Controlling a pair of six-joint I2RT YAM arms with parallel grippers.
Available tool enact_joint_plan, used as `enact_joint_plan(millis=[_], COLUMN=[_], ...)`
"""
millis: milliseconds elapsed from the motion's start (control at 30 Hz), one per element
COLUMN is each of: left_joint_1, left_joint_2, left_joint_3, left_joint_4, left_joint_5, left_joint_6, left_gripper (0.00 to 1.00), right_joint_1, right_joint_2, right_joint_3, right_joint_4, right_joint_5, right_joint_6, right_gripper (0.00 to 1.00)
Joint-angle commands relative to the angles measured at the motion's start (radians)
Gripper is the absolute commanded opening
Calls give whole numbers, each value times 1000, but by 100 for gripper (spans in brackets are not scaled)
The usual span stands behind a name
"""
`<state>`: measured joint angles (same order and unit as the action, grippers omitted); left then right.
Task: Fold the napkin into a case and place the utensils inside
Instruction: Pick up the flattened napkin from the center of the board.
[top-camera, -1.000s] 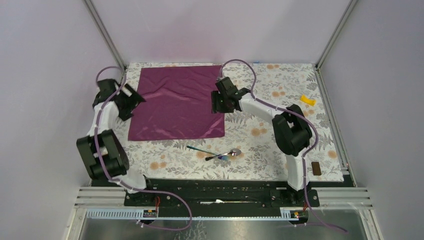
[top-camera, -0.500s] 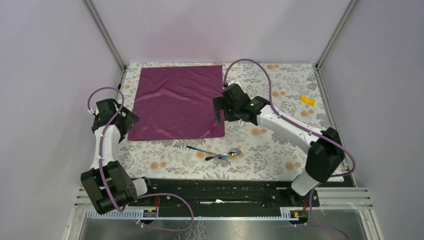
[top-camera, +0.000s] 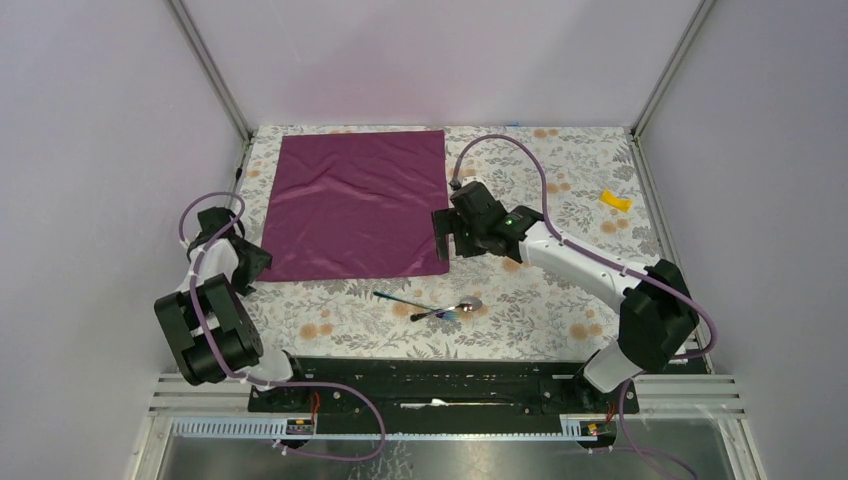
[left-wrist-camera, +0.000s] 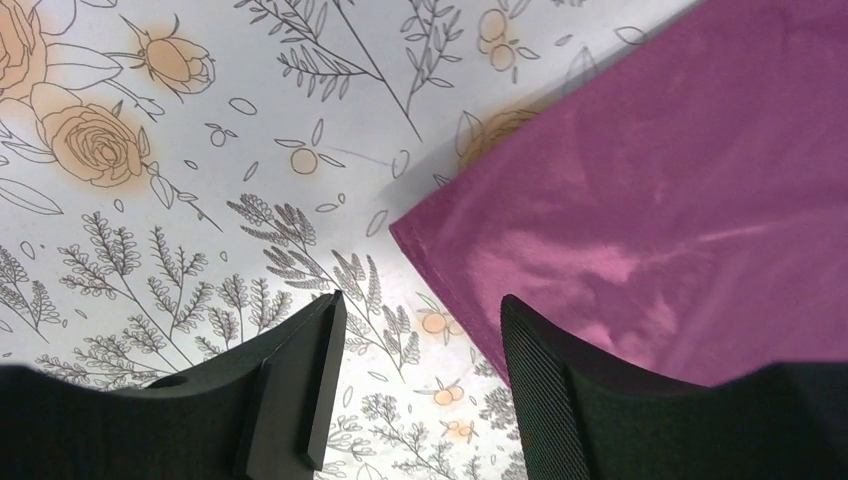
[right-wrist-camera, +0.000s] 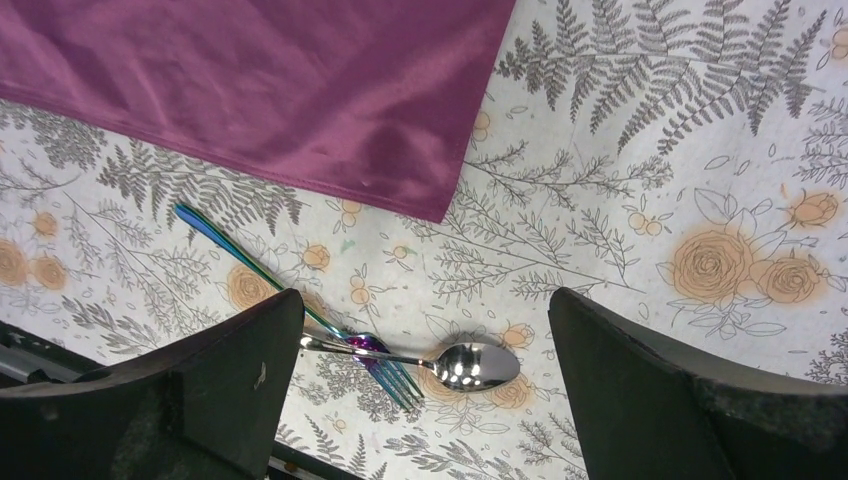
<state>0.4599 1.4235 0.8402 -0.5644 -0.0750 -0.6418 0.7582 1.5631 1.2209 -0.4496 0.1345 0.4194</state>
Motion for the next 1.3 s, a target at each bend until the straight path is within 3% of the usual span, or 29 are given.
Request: enact_joint_plan(millis=[0, 367, 967, 1267], left_joint_1=[4, 3, 2, 3], left_joint_2=[42, 181, 251, 234], left_joint_3=[6, 137, 108, 101], left_joint_4=[24, -16, 22, 91], left_joint_5=[-83, -117, -81, -45], left_joint_6=[-21, -10, -3, 36], left_gripper=[61, 46, 46, 24], right_joint_1=[-5, -5, -7, -21], right_joint_2=[-14, -42, -38, -28], right_joint_3=[-11, -32, -37, -45], right_joint_4=[33, 57, 65, 63], right_joint_5=[-24, -39, -31, 6], right_joint_6=[13, 17, 19, 53], right_gripper=[100, 100, 100, 100])
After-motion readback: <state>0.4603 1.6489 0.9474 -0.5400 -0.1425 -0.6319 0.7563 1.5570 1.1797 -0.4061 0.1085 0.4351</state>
